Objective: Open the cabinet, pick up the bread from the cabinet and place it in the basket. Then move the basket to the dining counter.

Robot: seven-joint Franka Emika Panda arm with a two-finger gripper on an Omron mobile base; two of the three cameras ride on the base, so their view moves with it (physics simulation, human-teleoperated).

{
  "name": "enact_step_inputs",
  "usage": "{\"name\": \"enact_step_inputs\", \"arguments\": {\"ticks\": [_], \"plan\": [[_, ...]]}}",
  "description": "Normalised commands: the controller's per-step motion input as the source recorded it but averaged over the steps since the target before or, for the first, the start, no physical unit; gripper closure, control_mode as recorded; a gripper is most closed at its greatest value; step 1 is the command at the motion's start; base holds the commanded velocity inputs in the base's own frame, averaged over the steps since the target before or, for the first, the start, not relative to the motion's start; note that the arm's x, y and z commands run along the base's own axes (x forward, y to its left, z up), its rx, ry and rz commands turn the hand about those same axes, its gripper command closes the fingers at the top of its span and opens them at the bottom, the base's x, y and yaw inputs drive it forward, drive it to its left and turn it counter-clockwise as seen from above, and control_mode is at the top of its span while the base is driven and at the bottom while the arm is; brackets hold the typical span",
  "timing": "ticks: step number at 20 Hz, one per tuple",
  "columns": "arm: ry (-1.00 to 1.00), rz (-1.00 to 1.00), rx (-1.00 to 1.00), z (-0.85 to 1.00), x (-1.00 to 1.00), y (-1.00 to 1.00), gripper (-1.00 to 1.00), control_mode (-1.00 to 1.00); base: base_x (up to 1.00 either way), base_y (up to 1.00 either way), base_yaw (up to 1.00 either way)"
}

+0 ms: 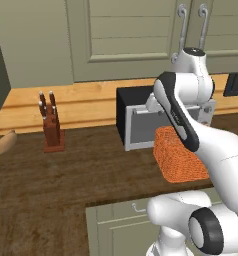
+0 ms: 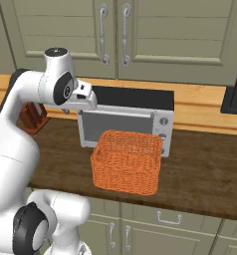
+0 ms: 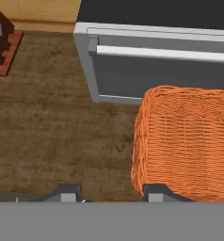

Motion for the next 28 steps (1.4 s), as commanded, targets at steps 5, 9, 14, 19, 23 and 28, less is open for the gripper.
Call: {"name": "enact_step_inputs", "arguments": {"ticks": [5, 9, 14, 19, 23, 28], "plan": [[-0.01, 0.0, 0.0, -0.02, 0.01, -0.41, -1.0, -1.0, 0.0, 0.0, 0.0], [-0.03, 0.0, 0.0, 0.06, 0.04, -0.74, -1.0, -1.0, 0.0, 0.0, 0.0], [-0.31, 0.0, 0.07, 0.58, -0.21, -0.32, -1.0, -1.0, 0.0, 0.0, 0.0], [-0.29, -0.1, 0.0, 0.95, -0.13, -0.36, -1.0, -1.0, 0.0, 0.0, 0.0], [-0.19, -0.13, 0.0, 1.0, -0.01, -0.49, -1.0, -1.0, 0.0, 0.0, 0.0], [-0.05, -0.04, 0.0, 0.95, 0.0, -0.12, -1.0, -1.0, 0.0, 0.0, 0.0]]}}
